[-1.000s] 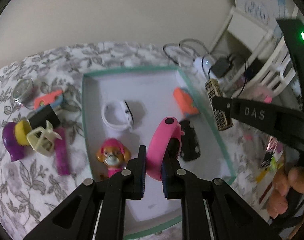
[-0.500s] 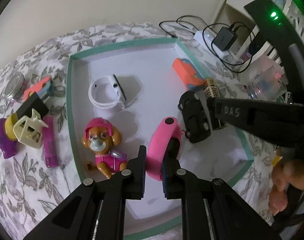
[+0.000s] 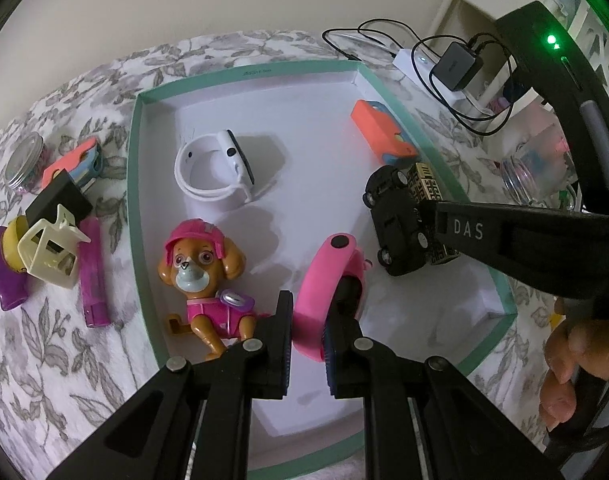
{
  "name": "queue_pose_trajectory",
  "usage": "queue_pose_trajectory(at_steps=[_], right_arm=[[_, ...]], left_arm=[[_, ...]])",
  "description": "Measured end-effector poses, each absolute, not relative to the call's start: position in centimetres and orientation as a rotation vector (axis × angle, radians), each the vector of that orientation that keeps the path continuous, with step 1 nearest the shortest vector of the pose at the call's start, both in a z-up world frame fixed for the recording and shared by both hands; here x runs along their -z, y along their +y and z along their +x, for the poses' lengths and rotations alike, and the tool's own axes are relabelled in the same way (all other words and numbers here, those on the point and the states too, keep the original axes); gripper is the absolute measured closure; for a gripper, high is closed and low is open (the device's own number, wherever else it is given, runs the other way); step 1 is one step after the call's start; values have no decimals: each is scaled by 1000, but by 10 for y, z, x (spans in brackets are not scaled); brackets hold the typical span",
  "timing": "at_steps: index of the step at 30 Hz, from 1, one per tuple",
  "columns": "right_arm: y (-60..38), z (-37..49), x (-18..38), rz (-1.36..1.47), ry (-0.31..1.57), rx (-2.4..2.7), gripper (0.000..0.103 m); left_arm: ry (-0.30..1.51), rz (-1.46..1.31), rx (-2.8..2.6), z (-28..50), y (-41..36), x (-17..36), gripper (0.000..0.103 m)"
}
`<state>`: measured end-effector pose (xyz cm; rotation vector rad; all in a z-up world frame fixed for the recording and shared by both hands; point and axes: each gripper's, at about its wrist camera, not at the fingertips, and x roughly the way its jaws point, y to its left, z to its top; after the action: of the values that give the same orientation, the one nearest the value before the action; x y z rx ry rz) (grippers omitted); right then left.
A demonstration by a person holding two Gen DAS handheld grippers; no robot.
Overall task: Organize rigid objects
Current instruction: 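Carry the pink watch band and gold stick over the tray with both tools, then open both tools to release the pink watch band and gold stick in the tray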
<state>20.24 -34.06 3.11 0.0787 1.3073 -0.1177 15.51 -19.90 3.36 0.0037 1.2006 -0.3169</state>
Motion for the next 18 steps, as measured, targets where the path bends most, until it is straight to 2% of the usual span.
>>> queue_pose_trajectory(at_steps=[5,10,13,18], right_arm=[[-341,203,-31,61,1316,133,86],[-341,204,-31,49,1322,142,86],[-341,205,-31,44,1321,143,85],[-342,206,-44,14,1303,162,84]], left_arm=[[1210,-29,309,157,-195,-33,88],[1224,-82,328,158,-190,-32,76],[1205,-75,323,157,-191,-37,64],[1183,-116,336,157,-186,-49,61]])
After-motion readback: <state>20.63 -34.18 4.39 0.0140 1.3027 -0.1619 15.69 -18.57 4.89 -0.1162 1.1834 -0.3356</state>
